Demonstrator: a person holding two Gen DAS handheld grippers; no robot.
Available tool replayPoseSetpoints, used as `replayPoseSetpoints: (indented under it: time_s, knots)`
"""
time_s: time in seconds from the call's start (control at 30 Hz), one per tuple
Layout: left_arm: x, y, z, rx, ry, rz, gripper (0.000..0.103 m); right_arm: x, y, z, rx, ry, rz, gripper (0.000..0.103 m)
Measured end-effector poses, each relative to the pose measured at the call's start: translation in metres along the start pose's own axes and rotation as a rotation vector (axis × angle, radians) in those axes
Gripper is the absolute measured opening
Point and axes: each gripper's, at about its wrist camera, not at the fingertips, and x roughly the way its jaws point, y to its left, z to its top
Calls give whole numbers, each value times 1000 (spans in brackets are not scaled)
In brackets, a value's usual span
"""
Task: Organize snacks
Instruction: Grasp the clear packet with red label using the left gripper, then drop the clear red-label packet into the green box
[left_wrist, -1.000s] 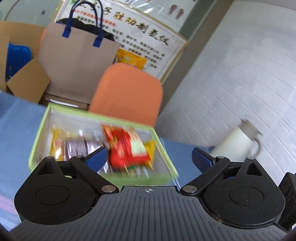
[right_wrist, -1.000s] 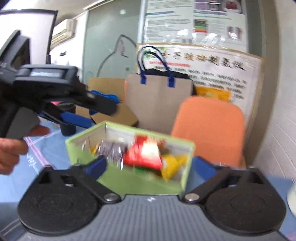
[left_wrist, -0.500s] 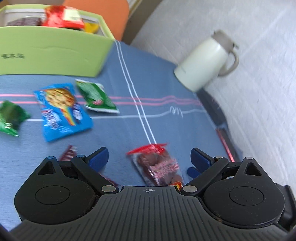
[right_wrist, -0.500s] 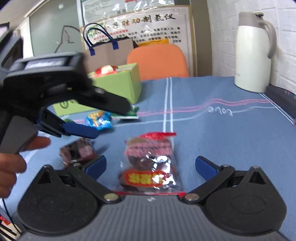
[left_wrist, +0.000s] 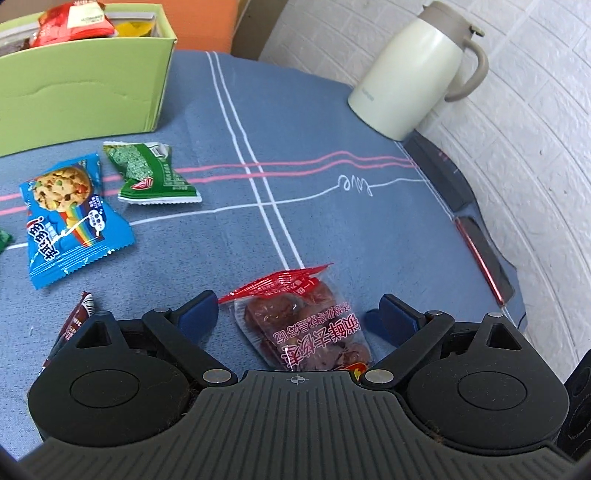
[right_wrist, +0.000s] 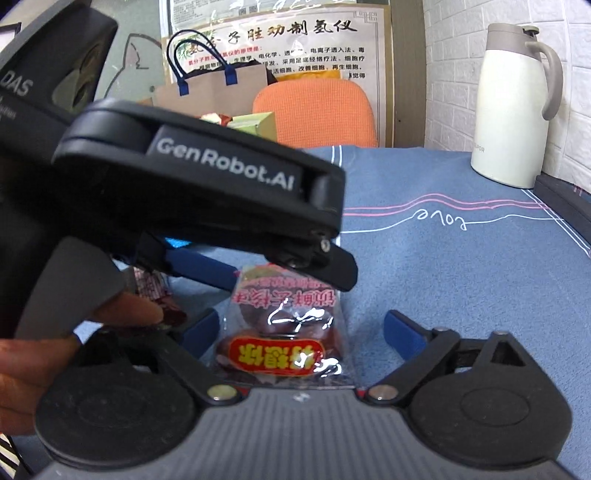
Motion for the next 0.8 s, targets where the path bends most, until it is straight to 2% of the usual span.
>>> replayPoseSetpoints:
  time_s: [0.03, 0.07, 0.1, 0.17, 0.2, 0.27, 0.37, 0.47, 0.63, 0.8]
  knots:
    - [0, 0, -1, 3, -1, -2, 83, 0, 1, 0, -7, 5, 3, 82]
    - [0, 0, -2, 10, -4, 0, 82, 0, 3, 1, -19, 4, 4, 72]
    - [-1, -1, -4, 25, -7, 9, 73, 0, 6, 1, -38, 2, 2, 67]
    - [-3, -4, -7, 65, -21, 48, 55, 0, 12, 1, -65, 4, -9, 62]
    - [-6, -1, -7, 60, -21, 30, 46, -1, 13, 2, -63, 6, -13, 61]
    - [-12, 8, -5, 20, -28, -1, 36, -3, 14, 4, -51, 2, -17, 60]
    - [-30, 21, 7, -23, -70, -38, 35, -7, 21, 17, -77, -26, -13, 60]
    - [-57, 30, 23, -27, -157, -19, 35, -3, 35, 41, -138, -76, 3, 60]
    - [-108, 72, 66, -69, -318, 46, 38, 23, 74, 99, -283, -173, 87, 60]
    - [-145, 134, 120, -136, -427, 166, 38, 79, 124, 165, -383, -227, 208, 60]
